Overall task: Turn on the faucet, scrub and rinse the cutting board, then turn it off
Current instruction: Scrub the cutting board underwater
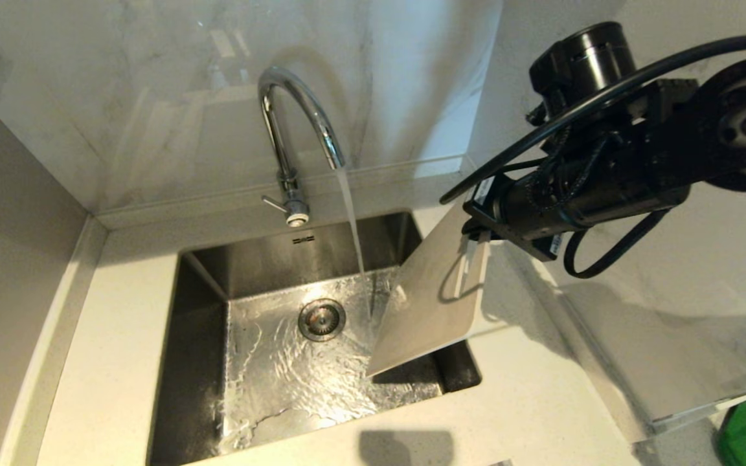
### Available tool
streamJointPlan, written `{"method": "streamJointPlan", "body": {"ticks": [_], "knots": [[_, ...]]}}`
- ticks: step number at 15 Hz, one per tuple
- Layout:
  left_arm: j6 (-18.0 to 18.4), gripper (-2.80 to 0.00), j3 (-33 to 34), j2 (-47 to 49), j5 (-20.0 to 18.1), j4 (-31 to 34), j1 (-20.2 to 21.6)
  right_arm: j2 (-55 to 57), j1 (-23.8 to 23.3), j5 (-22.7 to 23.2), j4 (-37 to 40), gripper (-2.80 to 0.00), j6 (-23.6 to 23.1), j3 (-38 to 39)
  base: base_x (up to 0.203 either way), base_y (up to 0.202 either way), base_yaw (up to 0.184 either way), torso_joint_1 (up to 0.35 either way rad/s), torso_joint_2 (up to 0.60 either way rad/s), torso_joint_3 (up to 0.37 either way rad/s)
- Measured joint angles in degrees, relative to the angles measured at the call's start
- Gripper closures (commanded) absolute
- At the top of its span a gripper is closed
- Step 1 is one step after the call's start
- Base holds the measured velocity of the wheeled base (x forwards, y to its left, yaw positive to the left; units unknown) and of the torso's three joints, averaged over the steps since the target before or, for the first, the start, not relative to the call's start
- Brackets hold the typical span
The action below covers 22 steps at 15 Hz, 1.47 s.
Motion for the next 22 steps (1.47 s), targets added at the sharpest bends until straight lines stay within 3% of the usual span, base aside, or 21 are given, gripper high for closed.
{"method": "streamJointPlan", "body": {"ticks": [3, 7, 10, 14, 17, 22], "knots": [[0.02, 0.0, -2.69, 0.0, -0.75, 3.41, 0.0, -6.49, 0.02, 0.09, 5.49, 0.0, 0.05, -0.06, 0.0, 0.0, 0.0, 0.0, 0.0, 0.0], [0.02, 0.0, -11.78, 2.12, -5.73, 11.48, 0.0, -14.71, 0.06, 0.96, 12.11, 0.0, 0.05, -0.42, 0.0, 0.0, 0.0, 0.0, 0.0, 0.0], [0.28, 0.0, -19.29, 8.12, -8.34, 13.87, -0.02, -19.84, 0.12, 5.16, 15.12, 0.0, 1.07, -0.69, 0.0, 0.0, 0.0, 0.0, 0.0, 0.0], [0.4, 0.0, -28.3, 19.63, -13.06, 14.12, -0.06, -23.8, 0.11, 7.31, 17.03, 0.0, 3.94, -1.09, 0.0, 0.0, 0.0, 0.0, 0.0, 0.0], [0.41, 0.0, -37.23, 31.57, -19.64, 14.06, -0.09, -26.24, 0.13, 12.81, 17.06, 0.0, 8.69, -1.53, 0.0, 0.0, 0.0, 0.0, 0.0, 0.0], [0.22, 0.0, -48.49, 50.66, -35.01, 13.59, -0.99, -27.53, 0.11, 19.28, 17.9, 0.0, 10.56, -2.9, 0.0, 0.0, 0.0, 0.0, 0.0, 0.0]]}}
